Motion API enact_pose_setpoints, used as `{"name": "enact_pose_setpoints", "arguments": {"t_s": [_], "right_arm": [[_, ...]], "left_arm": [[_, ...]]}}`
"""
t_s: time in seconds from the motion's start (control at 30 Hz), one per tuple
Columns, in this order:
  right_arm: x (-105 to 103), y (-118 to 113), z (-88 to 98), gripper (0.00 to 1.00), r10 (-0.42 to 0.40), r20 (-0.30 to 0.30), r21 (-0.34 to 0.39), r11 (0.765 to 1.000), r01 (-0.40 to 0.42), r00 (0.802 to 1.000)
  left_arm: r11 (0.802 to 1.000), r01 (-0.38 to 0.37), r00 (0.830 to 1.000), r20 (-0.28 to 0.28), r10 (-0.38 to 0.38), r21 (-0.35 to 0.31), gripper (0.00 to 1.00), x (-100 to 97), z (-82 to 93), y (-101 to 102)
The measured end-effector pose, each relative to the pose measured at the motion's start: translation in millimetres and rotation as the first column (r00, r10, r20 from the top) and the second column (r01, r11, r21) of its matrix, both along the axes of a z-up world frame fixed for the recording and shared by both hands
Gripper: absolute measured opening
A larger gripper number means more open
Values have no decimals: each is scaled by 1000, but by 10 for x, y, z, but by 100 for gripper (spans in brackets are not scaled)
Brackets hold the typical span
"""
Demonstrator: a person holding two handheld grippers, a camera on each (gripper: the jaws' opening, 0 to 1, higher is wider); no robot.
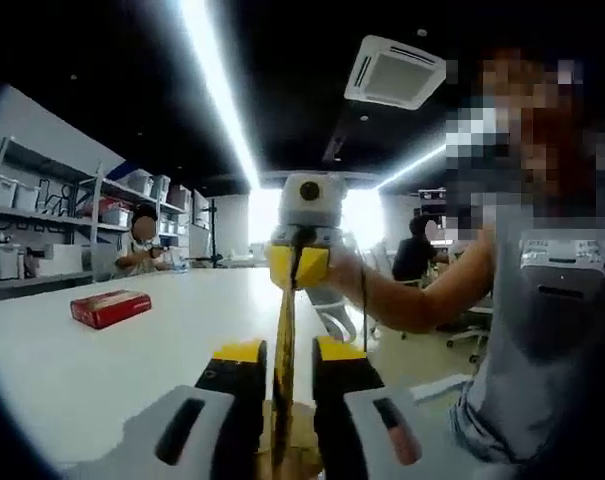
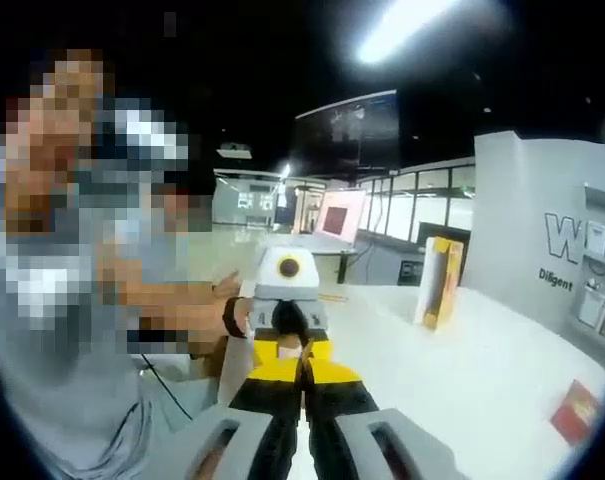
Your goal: Tear open the coffee pouch, take out the coffee, and pour the coffee from the pouch into the cup
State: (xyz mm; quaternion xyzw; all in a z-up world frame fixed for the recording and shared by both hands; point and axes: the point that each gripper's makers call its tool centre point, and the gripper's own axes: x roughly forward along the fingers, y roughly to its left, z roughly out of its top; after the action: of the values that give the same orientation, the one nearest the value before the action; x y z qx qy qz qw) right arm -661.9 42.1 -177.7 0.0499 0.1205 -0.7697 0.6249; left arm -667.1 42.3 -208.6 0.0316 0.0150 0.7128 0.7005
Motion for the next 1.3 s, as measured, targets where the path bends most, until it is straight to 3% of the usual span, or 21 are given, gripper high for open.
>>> {"name": "enact_pose_setpoints", "arguments": {"t_s": [0.07,0.13,0.23,0.3,0.37,0.4,0.43,0.5,0.57,0.6,0.77,0.87,0.97,1.0,1.03,1.07,1.17,1.3], "right_arm": [[-8,9,-5,2,-4,-1,7,1000,4,1000],[9,-3,-23,3,6,4,11,1000,-6,1000],[19,11,-39,10,26,-38,37,999,-24,999],[41,52,7,12,32,-10,25,999,-32,999],[29,78,72,11,28,-6,-5,1000,-28,1000],[24,94,72,4,28,-18,3,1000,-28,999],[-30,103,103,3,9,-71,1,1000,-9,997],[-33,100,103,2,-2,-36,-6,1000,2,999],[-55,102,121,1,-17,-8,-22,1000,16,1000],[-35,96,101,1,-10,13,-18,1000,10,1000],[-15,58,79,1,-2,22,-5,1000,2,1000],[-12,33,30,1,-6,25,34,999,5,1000],[1,18,16,2,4,25,44,999,-5,1000],[7,22,17,3,13,13,49,999,-13,1000],[-7,18,29,3,24,-46,55,998,-22,999],[-27,29,32,5,18,-65,56,998,-14,998],[-3,7,112,6,18,-12,-5,1000,-18,1000],[-1,-10,126,2,8,-33,-1,1000,-9,999]], "left_arm": [[1000,26,999,45,-25,-17,3,16,-24,-7],[1000,26,999,32,-25,-18,3,14,-32,-11],[999,30,999,35,-29,-24,3,18,-64,-18],[1000,26,999,27,-26,-13,3,22,-53,-31],[1000,17,999,28,-17,-1,3,-1,-30,-50],[1000,12,1000,24,-12,11,3,-9,-10,-60],[1000,5,1000,16,-6,22,4,-20,9,-56],[1000,-4,1000,2,4,27,8,-36,19,-52],[998,12,999,34,-14,63,23,1,90,-33],[998,16,999,30,-17,62,24,9,104,-27],[998,-2,1000,-13,3,64,9,-27,160,-9],[997,14,1000,-1,-14,81,13,-11,205,7],[997,15,1000,-24,-13,76,4,-5,216,19],[997,22,1000,-17,-21,76,4,-8,214,17],[997,18,1000,-13,-18,75,3,-11,215,14],[997,16,1000,-11,-15,76,3,-16,216,16],[997,22,1000,-6,-22,79,3,-15,228,10],[996,10,1000,5,-11,91,4,-42,242,-2]]}}
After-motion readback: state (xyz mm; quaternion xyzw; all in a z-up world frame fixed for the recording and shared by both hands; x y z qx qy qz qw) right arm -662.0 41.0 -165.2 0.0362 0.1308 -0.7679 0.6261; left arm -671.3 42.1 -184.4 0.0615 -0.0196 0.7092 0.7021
